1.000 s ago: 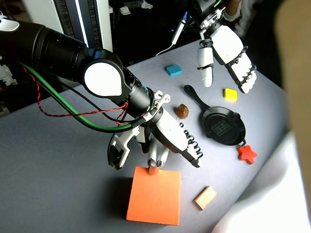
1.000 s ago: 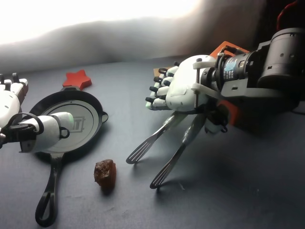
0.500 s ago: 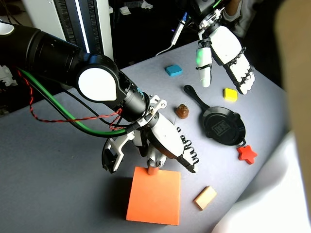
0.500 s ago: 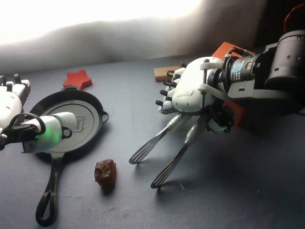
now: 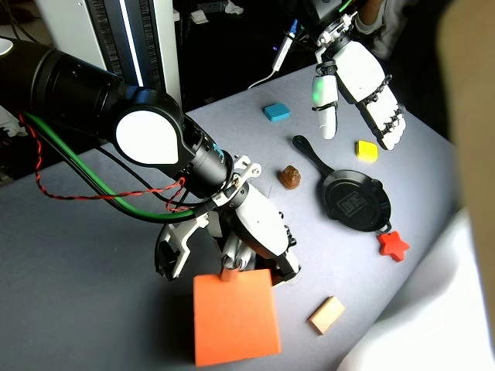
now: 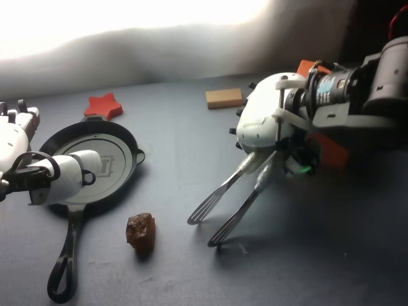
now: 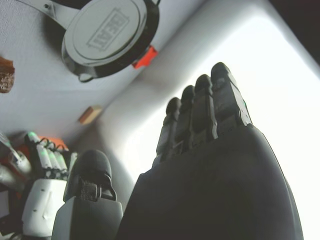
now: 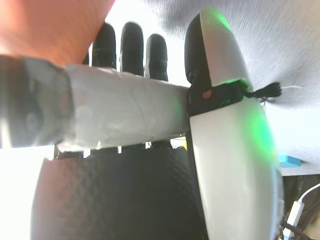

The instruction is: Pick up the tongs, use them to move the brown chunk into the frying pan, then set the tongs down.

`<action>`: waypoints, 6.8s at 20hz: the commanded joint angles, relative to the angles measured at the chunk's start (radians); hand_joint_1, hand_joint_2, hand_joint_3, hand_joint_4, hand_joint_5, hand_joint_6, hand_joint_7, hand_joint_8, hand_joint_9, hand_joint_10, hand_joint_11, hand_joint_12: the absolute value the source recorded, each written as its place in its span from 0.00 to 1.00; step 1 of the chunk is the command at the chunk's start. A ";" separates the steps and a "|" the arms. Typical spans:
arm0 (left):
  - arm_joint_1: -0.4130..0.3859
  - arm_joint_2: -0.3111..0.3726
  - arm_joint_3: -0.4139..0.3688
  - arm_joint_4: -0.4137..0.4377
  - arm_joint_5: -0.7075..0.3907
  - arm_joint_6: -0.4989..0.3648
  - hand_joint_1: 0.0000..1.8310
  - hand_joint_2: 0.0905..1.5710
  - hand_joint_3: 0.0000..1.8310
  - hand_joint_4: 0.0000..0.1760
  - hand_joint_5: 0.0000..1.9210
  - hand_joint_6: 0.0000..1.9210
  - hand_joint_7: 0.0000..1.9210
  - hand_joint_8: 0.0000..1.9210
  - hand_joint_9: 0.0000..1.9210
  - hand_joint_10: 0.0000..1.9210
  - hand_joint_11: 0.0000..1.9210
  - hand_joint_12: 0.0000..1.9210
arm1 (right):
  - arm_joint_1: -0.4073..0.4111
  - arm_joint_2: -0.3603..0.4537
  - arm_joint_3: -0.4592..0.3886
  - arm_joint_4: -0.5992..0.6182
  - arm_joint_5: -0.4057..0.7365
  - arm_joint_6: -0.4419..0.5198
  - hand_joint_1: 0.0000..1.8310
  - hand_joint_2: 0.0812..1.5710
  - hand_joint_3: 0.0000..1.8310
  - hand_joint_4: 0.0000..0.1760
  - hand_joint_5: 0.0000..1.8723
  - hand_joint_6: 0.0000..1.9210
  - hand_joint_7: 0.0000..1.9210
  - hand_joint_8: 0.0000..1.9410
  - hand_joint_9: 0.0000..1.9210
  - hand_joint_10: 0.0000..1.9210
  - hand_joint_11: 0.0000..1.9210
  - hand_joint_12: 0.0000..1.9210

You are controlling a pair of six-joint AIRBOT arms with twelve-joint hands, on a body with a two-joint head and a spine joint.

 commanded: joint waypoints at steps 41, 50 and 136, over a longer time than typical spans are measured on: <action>0.007 -0.005 -0.082 -0.068 -0.555 -0.074 0.00 0.79 0.00 0.00 0.00 0.00 0.00 0.00 0.00 0.00 0.00 0.00 | 0.066 -0.111 -0.320 -0.752 -0.542 1.240 0.63 0.73 0.00 0.00 0.37 0.27 0.52 0.00 0.39 0.31 0.18 0.76; 0.007 -0.012 -0.084 -0.069 -0.555 -0.074 0.00 0.78 0.00 0.00 0.00 0.00 0.00 0.00 0.00 0.00 0.00 0.00 | 0.008 -0.127 -0.304 -0.807 -0.514 1.267 0.62 0.73 0.00 0.00 0.38 0.22 0.52 0.00 0.39 0.30 0.19 0.75; 0.001 -0.022 -0.089 -0.058 -0.472 -0.056 0.00 0.78 0.00 0.00 0.00 0.00 0.01 0.00 0.01 0.00 0.00 0.08 | 0.002 -0.141 -0.010 -1.289 -0.123 1.424 0.21 0.86 0.00 0.00 0.45 0.49 0.51 0.57 0.46 0.79 0.34 0.98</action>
